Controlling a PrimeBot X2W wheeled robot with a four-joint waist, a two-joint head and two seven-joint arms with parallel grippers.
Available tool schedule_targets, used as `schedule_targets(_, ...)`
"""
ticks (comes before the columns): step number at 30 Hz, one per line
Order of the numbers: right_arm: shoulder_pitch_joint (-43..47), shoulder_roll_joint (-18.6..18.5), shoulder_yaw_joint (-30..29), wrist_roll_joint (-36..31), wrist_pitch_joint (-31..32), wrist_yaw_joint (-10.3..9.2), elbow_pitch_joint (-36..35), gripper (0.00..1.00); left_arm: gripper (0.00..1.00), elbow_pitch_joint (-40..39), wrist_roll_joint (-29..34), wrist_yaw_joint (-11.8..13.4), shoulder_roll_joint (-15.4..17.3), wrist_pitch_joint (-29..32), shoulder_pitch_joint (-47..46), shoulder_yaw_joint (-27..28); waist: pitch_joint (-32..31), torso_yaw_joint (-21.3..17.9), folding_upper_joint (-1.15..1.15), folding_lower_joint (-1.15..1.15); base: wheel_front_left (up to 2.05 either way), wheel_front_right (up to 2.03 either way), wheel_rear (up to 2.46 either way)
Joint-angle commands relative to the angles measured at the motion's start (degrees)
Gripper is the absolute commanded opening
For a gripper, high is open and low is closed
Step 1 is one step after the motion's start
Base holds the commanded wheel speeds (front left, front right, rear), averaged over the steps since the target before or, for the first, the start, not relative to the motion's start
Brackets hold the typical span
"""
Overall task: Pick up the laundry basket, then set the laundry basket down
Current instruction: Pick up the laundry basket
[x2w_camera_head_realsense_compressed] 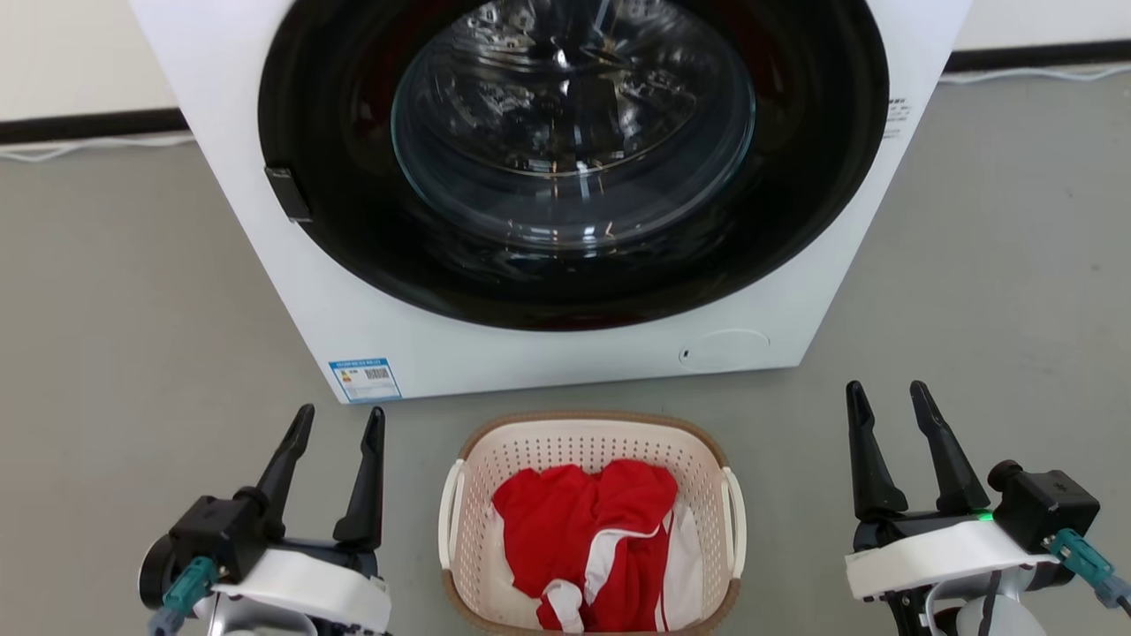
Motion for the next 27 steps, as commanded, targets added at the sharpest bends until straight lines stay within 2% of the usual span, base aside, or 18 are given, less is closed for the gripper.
schedule_targets(1,-2.70,0.01,1.19,0.24,-0.69,0.41,-1.17,1.00,1.00,-1.06,-0.42,-0.34,0.57,-0.36,-3.40,1.88,0.98,-0.17,0.00,0.00,0.00,0.00,0.00)
schedule_targets(13,-5.90,0.05,1.04,1.01,-0.69,0.41,-1.98,1.00,1.00,2.91,-3.22,-0.34,2.27,-0.36,-8.37,0.59,10.18,-1.33,0.00,0.00,0.00,0.00,0.00)
schedule_targets(27,-10.11,0.06,2.67,1.48,-0.69,0.41,-2.53,1.00,1.00,14.33,-9.35,-0.34,4.05,-0.36,-16.84,-1.11,19.19,-2.25,0.00,0.00,0.00,0.00,0.00)
